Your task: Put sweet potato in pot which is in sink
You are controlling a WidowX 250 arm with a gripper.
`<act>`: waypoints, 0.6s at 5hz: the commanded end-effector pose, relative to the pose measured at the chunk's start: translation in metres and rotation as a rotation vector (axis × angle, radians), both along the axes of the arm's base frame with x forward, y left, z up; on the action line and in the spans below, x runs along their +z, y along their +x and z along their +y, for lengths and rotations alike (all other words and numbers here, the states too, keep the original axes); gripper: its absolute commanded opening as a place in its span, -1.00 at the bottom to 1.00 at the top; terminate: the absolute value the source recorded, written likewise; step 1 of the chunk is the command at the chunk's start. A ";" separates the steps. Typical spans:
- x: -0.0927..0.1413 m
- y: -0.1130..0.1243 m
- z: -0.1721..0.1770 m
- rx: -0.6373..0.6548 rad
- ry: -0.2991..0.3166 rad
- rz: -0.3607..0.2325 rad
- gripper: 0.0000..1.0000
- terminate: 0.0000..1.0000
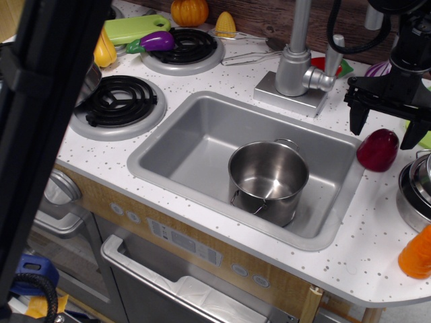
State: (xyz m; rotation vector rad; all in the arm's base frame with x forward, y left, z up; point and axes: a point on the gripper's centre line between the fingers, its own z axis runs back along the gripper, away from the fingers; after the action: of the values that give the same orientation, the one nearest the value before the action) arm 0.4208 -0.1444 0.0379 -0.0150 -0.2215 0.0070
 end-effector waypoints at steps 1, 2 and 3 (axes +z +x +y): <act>0.007 0.008 0.008 -0.003 -0.036 -0.039 1.00 -1.00; -0.002 0.010 0.012 -0.012 -0.051 -0.052 1.00 -1.00; -0.005 0.010 0.013 -0.015 -0.054 -0.064 1.00 -1.00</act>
State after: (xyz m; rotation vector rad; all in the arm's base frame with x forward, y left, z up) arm 0.4251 -0.1362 0.0164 -0.0686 -0.2567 -0.0129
